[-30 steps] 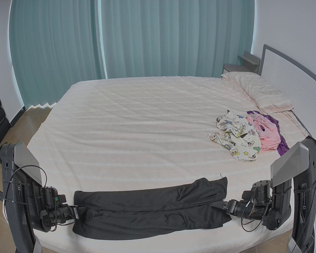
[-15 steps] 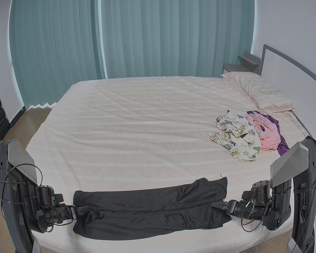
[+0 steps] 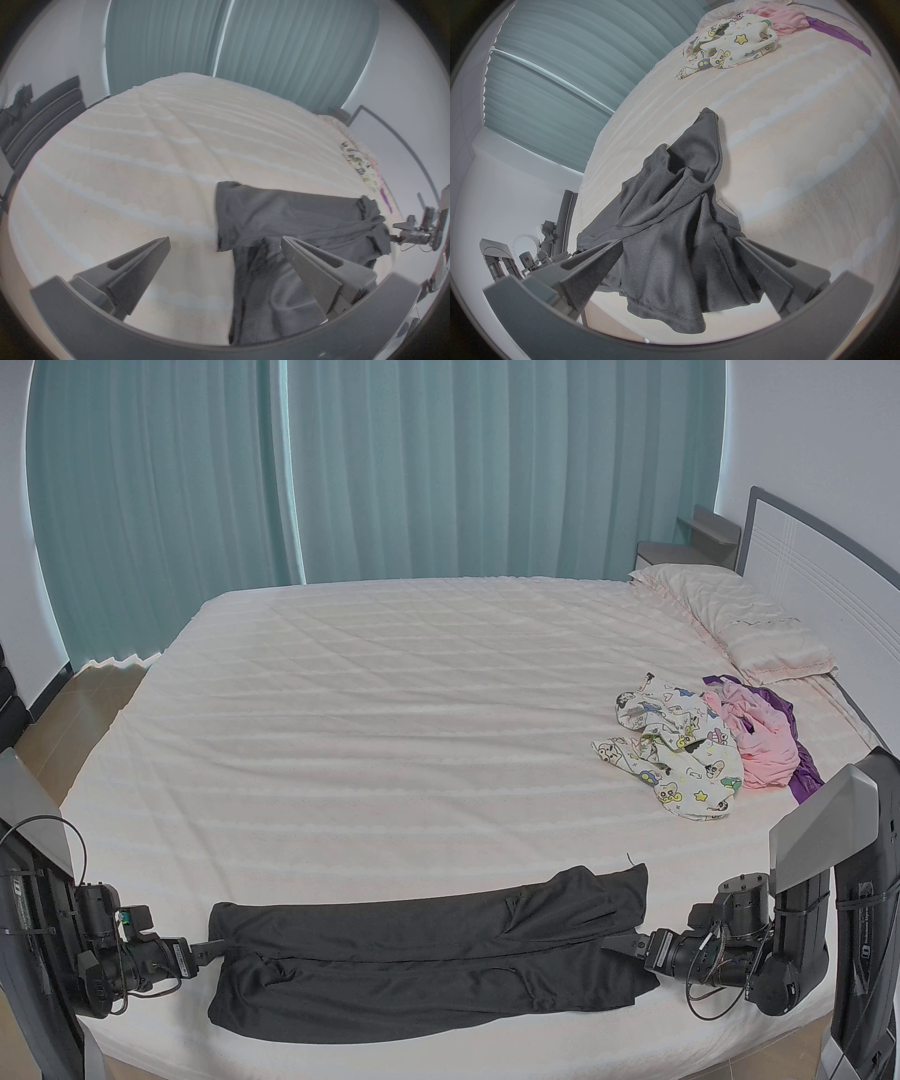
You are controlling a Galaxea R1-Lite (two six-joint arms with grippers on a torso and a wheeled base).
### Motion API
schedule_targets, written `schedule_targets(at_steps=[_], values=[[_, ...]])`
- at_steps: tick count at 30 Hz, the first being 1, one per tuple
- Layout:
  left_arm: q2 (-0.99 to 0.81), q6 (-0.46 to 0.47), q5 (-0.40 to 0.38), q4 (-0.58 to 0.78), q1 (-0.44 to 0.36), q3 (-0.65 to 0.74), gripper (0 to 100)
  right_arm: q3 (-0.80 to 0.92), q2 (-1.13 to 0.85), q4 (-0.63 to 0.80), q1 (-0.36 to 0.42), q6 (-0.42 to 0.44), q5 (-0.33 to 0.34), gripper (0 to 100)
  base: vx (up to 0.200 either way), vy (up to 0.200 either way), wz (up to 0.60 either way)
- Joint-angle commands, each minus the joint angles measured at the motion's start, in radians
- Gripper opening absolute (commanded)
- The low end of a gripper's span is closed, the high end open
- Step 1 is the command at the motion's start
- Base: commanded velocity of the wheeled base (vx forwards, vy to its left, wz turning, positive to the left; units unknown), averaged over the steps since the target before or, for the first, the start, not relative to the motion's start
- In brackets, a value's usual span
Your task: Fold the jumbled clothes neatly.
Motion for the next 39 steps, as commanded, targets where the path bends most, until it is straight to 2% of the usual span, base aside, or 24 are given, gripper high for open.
schedule_targets(at_steps=[1, 3, 4, 12, 14, 17, 19, 24, 28, 32, 36, 39], values=[[-0.041, -0.008, -0.055, -0.015, -0.003, 0.015, 100, 0.001, 0.002, -0.010, 0.000, 0.000, 0.000, 100, 0.000, 0.000, 0.00], [-0.037, -0.011, -0.055, -0.015, -0.020, 0.016, 100, -0.001, 0.002, -0.010, 0.000, 0.000, 0.000, 100, 0.000, 0.000, 0.00], [-0.015, -0.011, -0.044, -0.018, -0.068, 0.015, 100, 0.001, 0.003, -0.010, 0.000, 0.000, 0.000, 100, 0.000, 0.000, 0.00], [0.092, -0.014, 0.048, -0.018, -0.157, -0.045, 100, -0.001, 0.008, -0.010, 0.000, -0.002, 0.000, 100, 0.000, 0.000, 0.00], [0.101, -0.042, 0.075, -0.018, -0.192, -0.068, 100, -0.001, 0.008, -0.010, 0.000, -0.006, 0.000, 100, 0.000, 0.000, 0.00], [0.097, -0.115, 0.079, -0.018, -0.247, -0.073, 100, -0.001, 0.009, -0.010, 0.000, -0.010, 0.000, 100, 0.000, 0.000, 0.00], [0.095, -0.132, 0.082, -0.018, -0.269, -0.071, 100, -0.001, 0.009, -0.010, 0.000, -0.010, 0.000, 100, 0.000, 0.000, 0.00], [0.115, -0.129, 0.117, -0.018, -0.275, -0.081, 100, -0.001, 0.012, -0.012, 0.000, -0.010, 0.000, 100, 0.000, 0.000, 0.00], [0.150, -0.123, 0.180, -0.018, -0.264, -0.107, 100, -0.001, 0.012, -0.012, 0.002, -0.010, 0.000, 100, 0.000, 0.000, 0.00], [0.153, -0.117, 0.183, -0.016, -0.258, -0.104, 100, -0.001, 0.014, -0.012, 0.008, -0.010, -0.002, 100, 0.000, 0.000, 0.00], [0.166, -0.048, 0.183, -0.018, -0.246, -0.100, 100, -0.001, 0.014, -0.012, 0.008, -0.010, -0.005, 100, 0.000, 0.000, 0.00], [0.170, -0.040, 0.184, -0.016, -0.247, -0.119, 100, -0.002, 0.014, -0.012, 0.008, -0.010, -0.005, 100, 0.000, 0.000, 0.00]])
